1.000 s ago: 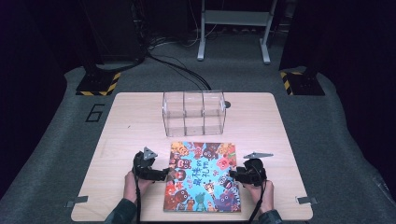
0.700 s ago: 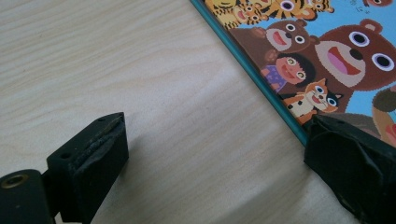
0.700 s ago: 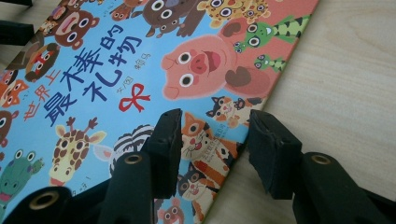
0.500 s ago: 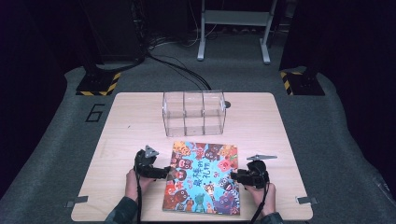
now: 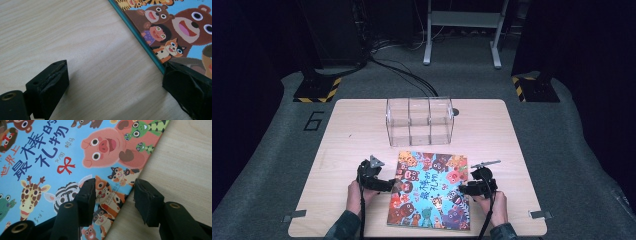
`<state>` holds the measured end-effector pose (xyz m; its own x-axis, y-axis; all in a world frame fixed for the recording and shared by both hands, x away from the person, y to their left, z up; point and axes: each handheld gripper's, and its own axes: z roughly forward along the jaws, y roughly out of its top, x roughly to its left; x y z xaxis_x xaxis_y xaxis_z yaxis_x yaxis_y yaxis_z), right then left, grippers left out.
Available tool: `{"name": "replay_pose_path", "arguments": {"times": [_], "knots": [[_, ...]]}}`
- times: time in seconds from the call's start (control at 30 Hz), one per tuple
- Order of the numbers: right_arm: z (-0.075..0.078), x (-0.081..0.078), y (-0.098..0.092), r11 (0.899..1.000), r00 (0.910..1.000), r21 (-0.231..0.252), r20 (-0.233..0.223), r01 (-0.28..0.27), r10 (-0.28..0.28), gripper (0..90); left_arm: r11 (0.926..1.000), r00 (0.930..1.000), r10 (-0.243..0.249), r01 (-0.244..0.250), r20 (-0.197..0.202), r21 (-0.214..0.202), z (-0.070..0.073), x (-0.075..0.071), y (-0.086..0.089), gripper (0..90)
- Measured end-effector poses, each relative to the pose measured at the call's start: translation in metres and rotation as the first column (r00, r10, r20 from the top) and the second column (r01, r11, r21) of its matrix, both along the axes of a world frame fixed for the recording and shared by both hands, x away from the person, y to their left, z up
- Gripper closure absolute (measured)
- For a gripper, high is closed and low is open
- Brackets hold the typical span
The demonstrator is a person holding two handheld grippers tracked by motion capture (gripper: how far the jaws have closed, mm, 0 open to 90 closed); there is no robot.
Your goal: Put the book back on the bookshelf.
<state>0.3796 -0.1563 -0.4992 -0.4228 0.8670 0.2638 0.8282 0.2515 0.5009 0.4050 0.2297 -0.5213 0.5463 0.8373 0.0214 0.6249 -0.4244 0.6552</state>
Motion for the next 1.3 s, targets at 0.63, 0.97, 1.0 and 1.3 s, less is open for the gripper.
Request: {"name": "replay_pose_path", "arguments": {"times": [0.63, 0.97, 1.0, 1.3], "knots": [[0.007, 0.021, 0.006, 0.998, 0.9901, -0.043, 0.129, -0.050, 0.055, 35.6, 0.9925, 0.9996, 0.010, -0.006, 0.027, -0.122, 0.000, -0.026, 0.012, 0.0], [0.006, 0.067, 0.031, 0.984, 0.9647, -0.109, 0.210, -0.138, 0.158, 34.1, 0.9868, 0.9972, -0.066, 0.071, 0.033, -0.146, -0.007, -0.080, 0.009, 0.0], [0.002, 0.074, 0.034, 0.977, 0.9629, -0.122, 0.186, -0.175, 0.195, 33.4, 0.9850, 0.9963, -0.075, 0.081, 0.042, -0.153, -0.008, -0.088, 0.009, 0.0], [0.001, 0.081, 0.043, 0.966, 0.9551, -0.195, 0.209, -0.169, 0.209, 35.5, 0.9823, 0.9916, -0.118, 0.124, 0.054, -0.141, -0.008, -0.110, 0.013, 0.0]]}}
